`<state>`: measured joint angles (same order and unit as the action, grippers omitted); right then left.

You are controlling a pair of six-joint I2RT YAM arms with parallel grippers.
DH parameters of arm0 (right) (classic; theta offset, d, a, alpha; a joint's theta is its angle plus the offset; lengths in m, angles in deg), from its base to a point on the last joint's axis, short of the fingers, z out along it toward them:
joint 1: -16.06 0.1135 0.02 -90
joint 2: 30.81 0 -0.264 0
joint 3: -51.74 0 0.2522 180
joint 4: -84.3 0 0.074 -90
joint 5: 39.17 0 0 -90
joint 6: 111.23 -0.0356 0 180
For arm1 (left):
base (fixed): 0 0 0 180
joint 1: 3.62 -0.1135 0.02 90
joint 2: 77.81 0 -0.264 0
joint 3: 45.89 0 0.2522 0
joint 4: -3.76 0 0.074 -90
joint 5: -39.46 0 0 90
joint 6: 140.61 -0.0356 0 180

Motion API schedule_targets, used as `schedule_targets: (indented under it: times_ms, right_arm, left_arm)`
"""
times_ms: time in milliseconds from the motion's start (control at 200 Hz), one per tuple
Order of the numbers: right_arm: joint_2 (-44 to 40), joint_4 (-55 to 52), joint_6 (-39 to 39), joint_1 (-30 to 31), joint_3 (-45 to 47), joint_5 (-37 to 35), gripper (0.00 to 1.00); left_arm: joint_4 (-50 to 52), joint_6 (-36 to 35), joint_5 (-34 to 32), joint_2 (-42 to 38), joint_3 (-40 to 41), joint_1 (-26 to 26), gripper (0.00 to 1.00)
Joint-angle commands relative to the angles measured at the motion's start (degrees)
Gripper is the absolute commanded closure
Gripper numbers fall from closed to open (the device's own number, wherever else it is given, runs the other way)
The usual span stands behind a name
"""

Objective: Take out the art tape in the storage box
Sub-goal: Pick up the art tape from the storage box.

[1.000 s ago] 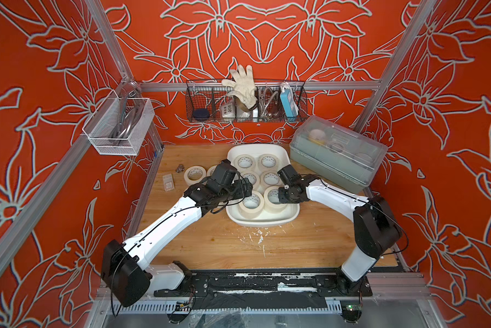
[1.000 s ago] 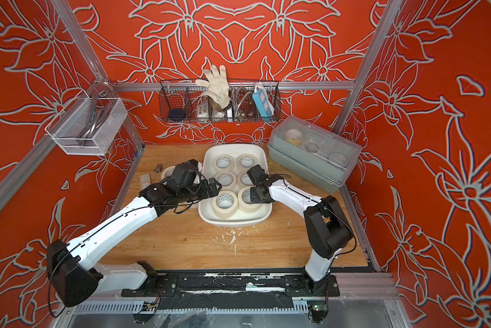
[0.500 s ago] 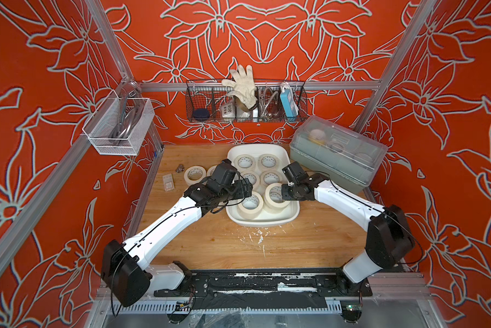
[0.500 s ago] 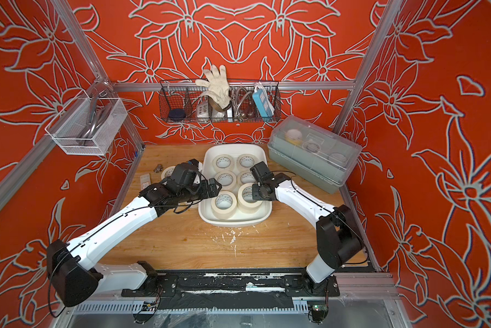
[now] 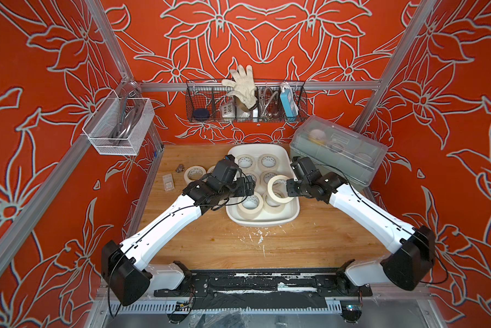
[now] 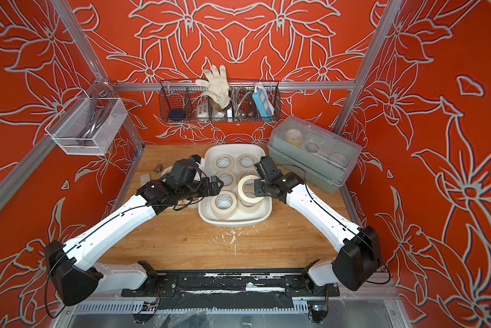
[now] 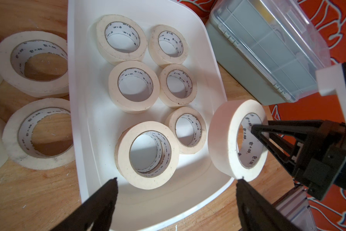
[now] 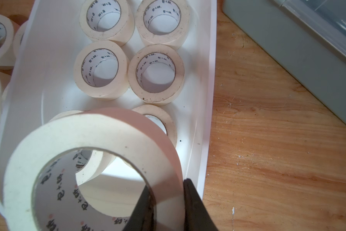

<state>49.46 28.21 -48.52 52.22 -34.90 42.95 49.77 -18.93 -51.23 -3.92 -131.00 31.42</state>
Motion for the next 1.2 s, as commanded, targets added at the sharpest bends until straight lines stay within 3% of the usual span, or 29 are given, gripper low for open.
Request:
schedule_targets:
  times_ms: [0,460,676,801,981,1046,1196]
  right_arm:
    - [-1.71,-1.27,0.88,1.64,-2.96,-1.58,0.95]
    - [0.91,-2.31,1.43,8.12,-7.58,-5.08,0.96]
    - [2.39,-2.63,1.53,11.12,-9.61,-6.42,0.96]
    - [2.7,-2.89,1.7,12.54,-10.37,-7.41,0.96]
    - [2.64,-2.5,1.63,13.93,-10.11,-7.84,0.94]
    - [2.29,-1.57,1.62,14.28,-9.48,-7.66,0.92]
    - [0.53,0.51,1.6,14.33,-7.6,-6.65,0.77]
  left_arm:
    - [1.15,-4.3,0.83,-1.26,-1.41,1.04,0.09]
    - [3.49,-11.58,2.45,1.87,-4.68,5.4,0.14]
    - [4.62,-11.91,0.51,5.57,-6.74,6.92,0.17]
    - [6.94,-11.08,-3.78,7.58,-7.97,7.14,0.22]
    - [8.28,-10.21,-6.93,9.32,-9.09,7.16,0.44]
    - [7.94,-9.64,-7.42,9.13,-8.77,7.18,0.6]
    - [6.8,-9.19,-6.76,8.13,-7.9,7.11,0.85]
